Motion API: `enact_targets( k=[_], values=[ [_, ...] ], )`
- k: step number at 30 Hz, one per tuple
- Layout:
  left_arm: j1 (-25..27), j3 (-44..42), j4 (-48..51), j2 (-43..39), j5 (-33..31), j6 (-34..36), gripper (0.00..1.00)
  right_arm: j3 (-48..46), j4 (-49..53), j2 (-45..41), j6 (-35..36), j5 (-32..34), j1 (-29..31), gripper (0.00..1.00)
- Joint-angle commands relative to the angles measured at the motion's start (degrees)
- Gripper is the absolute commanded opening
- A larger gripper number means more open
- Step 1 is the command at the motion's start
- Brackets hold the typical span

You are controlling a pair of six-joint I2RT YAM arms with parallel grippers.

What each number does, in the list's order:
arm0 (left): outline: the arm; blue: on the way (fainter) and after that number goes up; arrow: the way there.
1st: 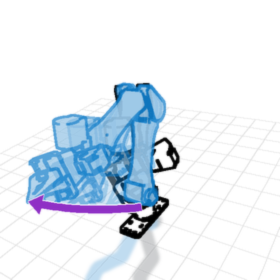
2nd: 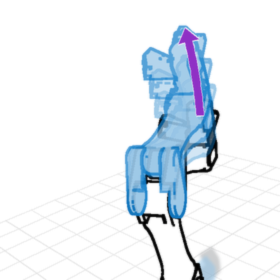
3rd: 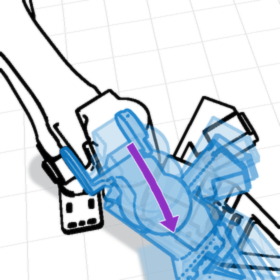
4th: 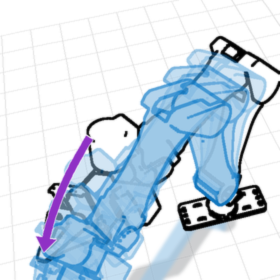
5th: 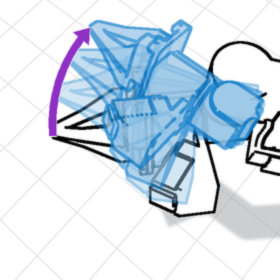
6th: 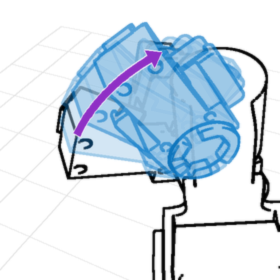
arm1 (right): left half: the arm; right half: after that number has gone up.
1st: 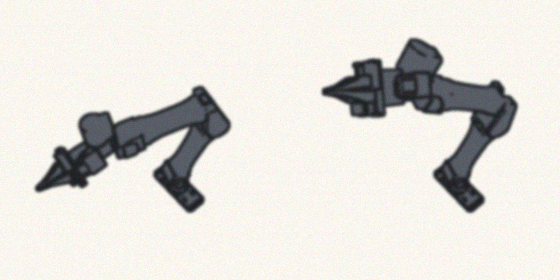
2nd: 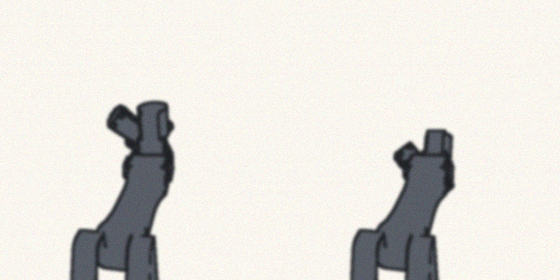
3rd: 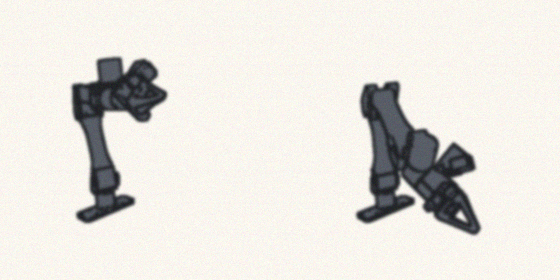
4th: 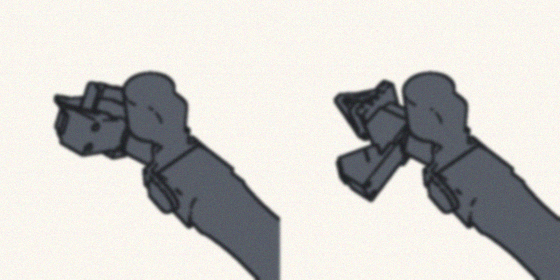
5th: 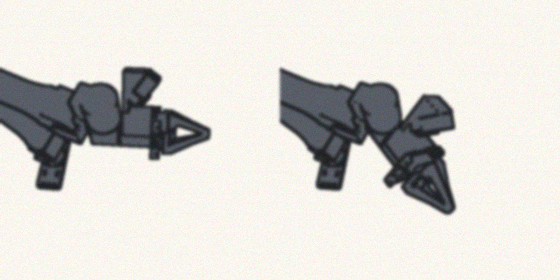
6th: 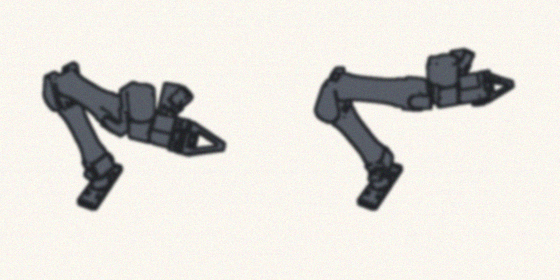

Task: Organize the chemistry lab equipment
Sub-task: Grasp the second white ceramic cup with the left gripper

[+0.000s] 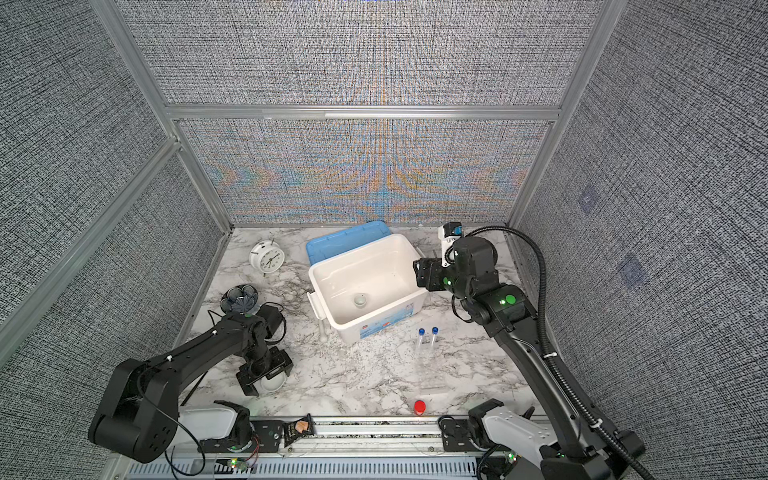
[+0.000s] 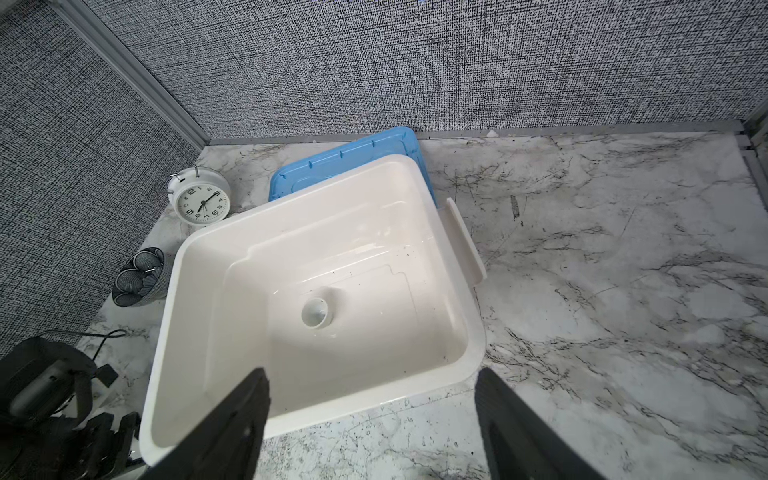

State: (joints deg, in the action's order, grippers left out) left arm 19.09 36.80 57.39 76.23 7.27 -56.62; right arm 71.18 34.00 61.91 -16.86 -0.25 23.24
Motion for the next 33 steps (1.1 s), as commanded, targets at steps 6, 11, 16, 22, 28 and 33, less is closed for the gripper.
enact_targets(
  k=[6, 11, 16, 22, 28, 33],
  values=[
    [0.1, 0.1, -3.6, 2.8, 1.1, 1.1, 0.75, -0.6, -1.4, -0.7, -1.1, 0.3, 0.0, 0.8],
    [0.1, 0.6, -3.3, 2.2, 0.9, 1.6, 0.68, -1.0, -1.4, -0.6, -1.2, 0.5, 0.0, 0.8],
    [0.0, 0.0, -3.9, 2.0, 2.1, 1.7, 0.63, -1.4, -2.3, -0.3, -0.7, 0.1, 0.1, 0.8],
    [0.1, 3.3, 0.2, -0.1, 3.1, 2.6, 0.63, -1.6, -2.4, -0.2, -0.5, 0.0, 0.1, 0.8],
    [0.3, 13.7, 6.6, -3.8, 4.5, 6.5, 0.63, -1.6, -3.0, -0.7, -0.5, 0.5, 0.0, 0.8],
    [2.0, 28.2, 12.2, -3.6, 3.1, 10.9, 0.62, -1.2, -3.1, 0.2, -0.2, 0.3, 0.0, 0.8]
  ],
)
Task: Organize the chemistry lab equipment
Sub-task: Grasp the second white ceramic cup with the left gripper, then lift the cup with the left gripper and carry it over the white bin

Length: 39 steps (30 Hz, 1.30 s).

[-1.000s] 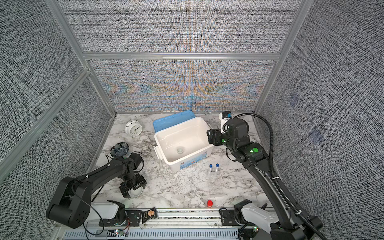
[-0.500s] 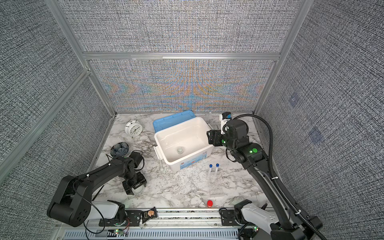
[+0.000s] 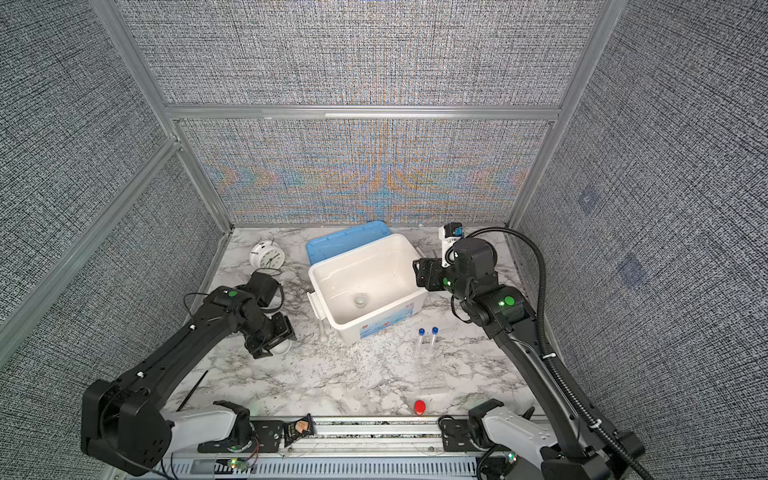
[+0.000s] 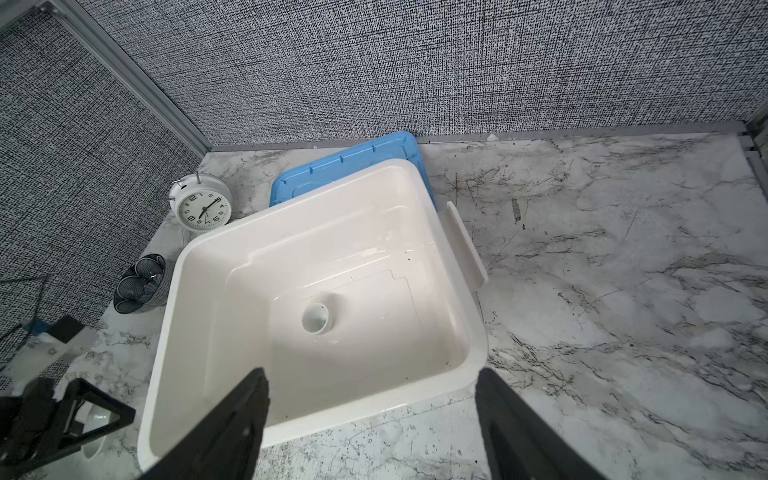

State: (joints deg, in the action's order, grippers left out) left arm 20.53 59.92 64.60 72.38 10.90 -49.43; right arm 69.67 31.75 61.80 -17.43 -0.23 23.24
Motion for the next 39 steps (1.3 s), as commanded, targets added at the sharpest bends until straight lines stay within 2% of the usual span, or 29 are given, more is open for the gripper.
enact_targets(
  k=[1, 5, 8, 15, 21, 28, 39],
  values=[
    [0.9, 8.1, 6.2, 0.9, -0.7, 5.2, 0.62, 0.3, -1.0, 0.5, 0.1, 0.2, 0.0, 0.8],
    [2.5, 21.5, 11.1, 6.3, -0.3, 12.8, 0.59, 0.5, -1.7, 1.8, 0.5, -0.5, 0.0, 0.81],
    [6.3, 31.1, 14.3, 11.4, -2.5, 18.0, 0.59, 1.7, -0.4, 4.1, 0.7, -0.9, -0.4, 0.82],
    [13.2, 47.3, 14.9, 25.3, -2.1, 22.4, 0.58, 8.3, 6.0, 10.8, -0.7, -3.2, -2.9, 0.83],
    [16.2, 53.0, 13.2, 34.7, -3.0, 24.7, 0.56, 7.1, 4.3, 9.2, -1.4, -2.0, -3.6, 0.83],
    [19.9, 61.3, 17.3, 46.4, -5.4, 28.2, 0.55, 10.3, 11.6, 10.7, -0.2, 1.0, -4.9, 0.83],
    [21.0, 64.4, 15.5, 55.6, -4.0, 28.3, 0.53, 9.4, 9.8, 9.7, -2.6, -0.6, -5.6, 0.83]
  ],
)
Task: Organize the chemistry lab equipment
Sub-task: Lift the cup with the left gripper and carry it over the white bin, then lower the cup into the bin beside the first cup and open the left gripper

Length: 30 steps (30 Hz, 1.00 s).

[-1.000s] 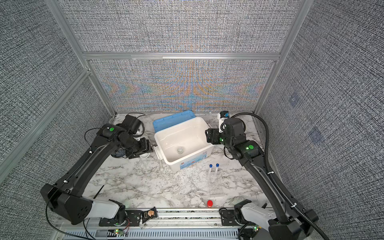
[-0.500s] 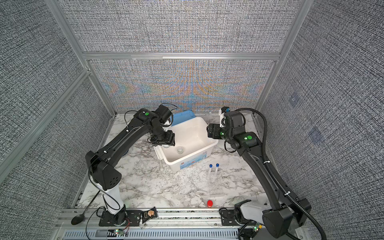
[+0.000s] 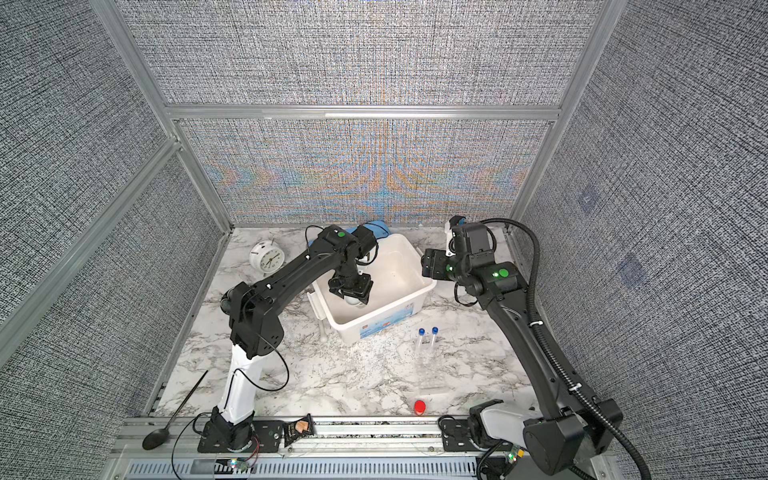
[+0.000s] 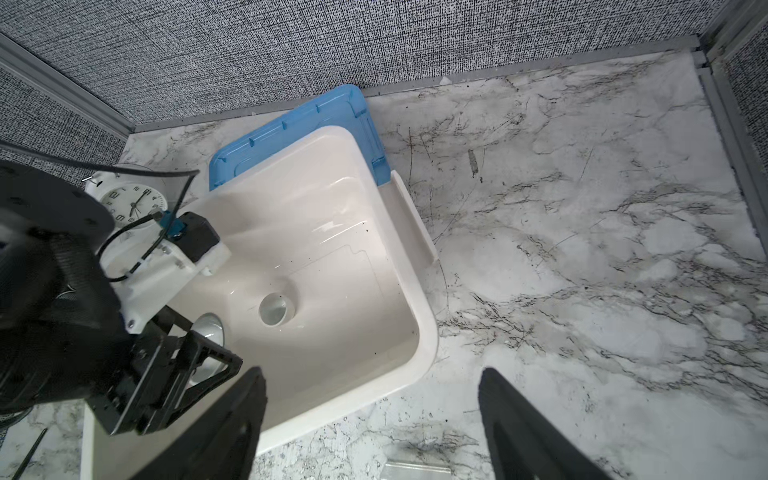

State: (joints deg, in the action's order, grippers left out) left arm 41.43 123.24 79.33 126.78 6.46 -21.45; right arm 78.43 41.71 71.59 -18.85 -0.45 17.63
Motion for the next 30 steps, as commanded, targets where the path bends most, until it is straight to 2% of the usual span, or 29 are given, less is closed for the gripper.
enact_targets(
  k=[1, 5, 9, 14, 24, 28, 30],
  values=[
    [0.2, 1.1, 0.8, 1.8, 0.6, 0.0, 0.53, 0.5, -0.5, -0.3, -1.5, -0.6, 0.0, 0.83],
    [0.2, -1.9, -2.9, 2.7, 2.6, 0.0, 0.52, -1.1, -1.8, -1.6, -2.3, 0.0, 0.0, 0.83],
    [0.2, 1.8, -1.7, 7.2, 2.5, 0.8, 0.51, -3.9, -4.6, -4.4, -3.4, 0.6, 0.0, 0.83],
    [1.3, 1.4, -3.6, 9.6, 4.9, 3.8, 0.5, -4.8, -4.5, -5.1, -2.2, 1.9, 0.0, 0.83],
    [1.6, 3.0, -1.9, 12.1, 0.3, 8.4, 0.52, -6.9, -8.1, -7.6, 0.6, 5.1, 0.7, 0.82],
    [1.6, 3.3, -3.7, 12.7, 1.7, 11.0, 0.54, -6.8, -7.4, -7.4, 0.3, 4.3, 0.8, 0.82],
    [1.6, 7.0, -2.1, 14.6, 2.0, 11.7, 0.54, -6.7, -7.2, -8.0, -0.1, 4.3, 1.0, 0.82]
  ],
)
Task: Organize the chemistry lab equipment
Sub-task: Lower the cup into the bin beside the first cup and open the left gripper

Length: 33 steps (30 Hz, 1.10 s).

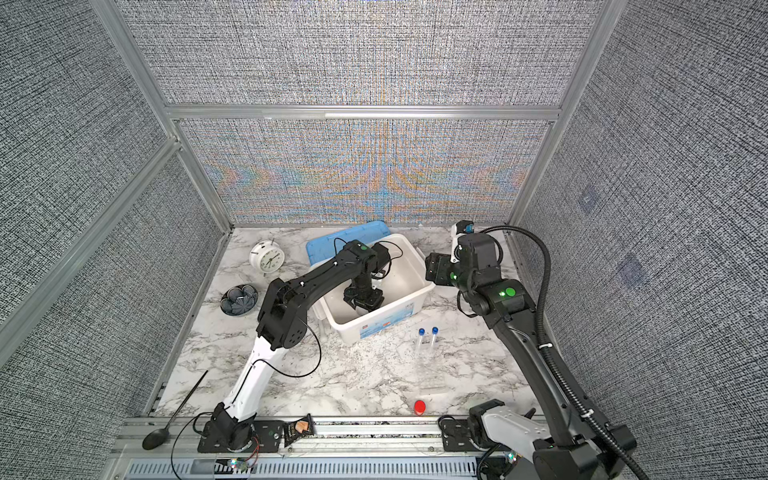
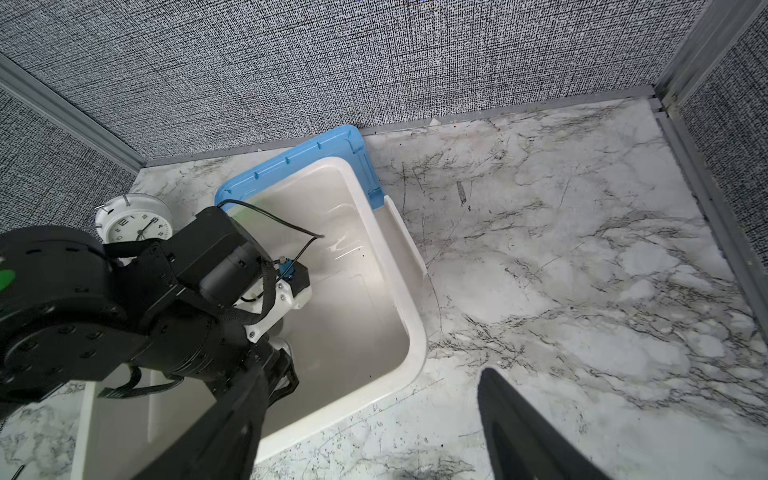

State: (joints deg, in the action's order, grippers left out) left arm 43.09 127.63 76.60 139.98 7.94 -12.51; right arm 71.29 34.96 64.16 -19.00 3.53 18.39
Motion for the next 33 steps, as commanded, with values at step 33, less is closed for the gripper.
enact_targets(
  k=[33],
  values=[
    [-2.2, 13.1, 8.8, -16.2, -3.2, -1.4, 0.79, 16.2, 11.0, 0.9, 11.6, -2.6, 0.6, 0.84]
  ],
)
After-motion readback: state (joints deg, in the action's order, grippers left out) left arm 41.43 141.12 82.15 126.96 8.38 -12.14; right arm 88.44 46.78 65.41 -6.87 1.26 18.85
